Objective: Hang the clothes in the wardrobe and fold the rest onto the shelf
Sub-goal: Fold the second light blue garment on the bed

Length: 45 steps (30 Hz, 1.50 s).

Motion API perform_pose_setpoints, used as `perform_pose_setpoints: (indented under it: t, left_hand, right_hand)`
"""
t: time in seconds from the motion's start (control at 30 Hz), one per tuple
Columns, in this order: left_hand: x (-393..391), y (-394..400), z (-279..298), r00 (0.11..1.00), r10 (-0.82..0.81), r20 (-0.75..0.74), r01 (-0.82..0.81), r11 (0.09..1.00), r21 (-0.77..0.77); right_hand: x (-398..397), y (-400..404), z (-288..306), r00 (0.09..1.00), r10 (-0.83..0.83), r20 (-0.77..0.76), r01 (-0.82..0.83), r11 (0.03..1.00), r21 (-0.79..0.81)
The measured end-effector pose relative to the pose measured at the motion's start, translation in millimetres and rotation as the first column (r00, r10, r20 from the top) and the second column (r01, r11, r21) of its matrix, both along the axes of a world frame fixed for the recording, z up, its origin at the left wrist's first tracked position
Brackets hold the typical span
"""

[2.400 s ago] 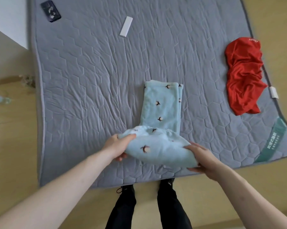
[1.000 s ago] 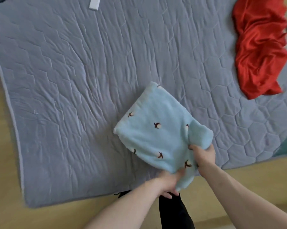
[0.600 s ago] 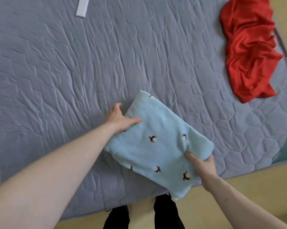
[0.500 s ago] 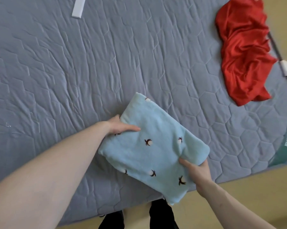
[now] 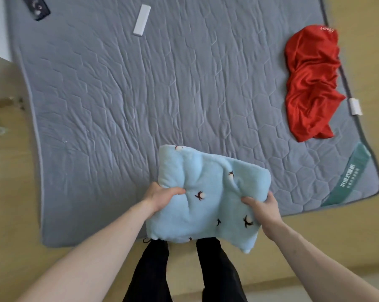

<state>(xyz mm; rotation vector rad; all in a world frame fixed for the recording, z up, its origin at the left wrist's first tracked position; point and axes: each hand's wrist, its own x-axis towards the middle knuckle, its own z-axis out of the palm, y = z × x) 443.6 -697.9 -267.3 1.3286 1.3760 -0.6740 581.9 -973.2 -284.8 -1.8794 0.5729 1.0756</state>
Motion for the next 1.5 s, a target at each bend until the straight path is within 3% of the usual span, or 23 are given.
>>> perform_pose_setpoints:
  t: [0.3,0.47,0.6,0.97,1.13,1.37,1.5]
  left_hand:
    - [-98,-2,199,0.944,0.248,0.218,-0.253,0.967,-0.005]
    - [-165,1,280,0.905,0.285,0.316,-0.319,0.946,0.06]
    - [-229,9,330,0.825,0.393,0.406,-0.457,0.887,0.069]
    - [-463,92,413,0.64,0.485,0.597,-0.654,0.751,0.092]
    - [-561,132,446,0.549,0.551,0.628,-0.76,0.641,0.103]
    - [-659,202,482,0.413,0.596,0.689,-0.886,0.438,0.152]
    - [-709,256,498,0.368,0.592,0.718,-0.919,0.347,0.185]
  right_hand:
    - [-8,27,182,0.962,0.275,-0.008,-0.27,0.949,0.161]
    - [-39,63,264,0.914,0.404,0.037,-0.401,0.884,0.24]
    - [-84,103,311,0.878,0.467,0.101,-0.474,0.823,0.314]
    - [-287,250,379,0.759,0.552,0.347,-0.649,0.682,0.336]
    - [-375,328,412,0.71,0.57,0.413,-0.703,0.606,0.373]
    - [-461,456,463,0.538,0.723,0.434,-0.825,0.347,0.446]
    - [-509,541,472,0.487,0.727,0.484,-0.849,0.264,0.457]
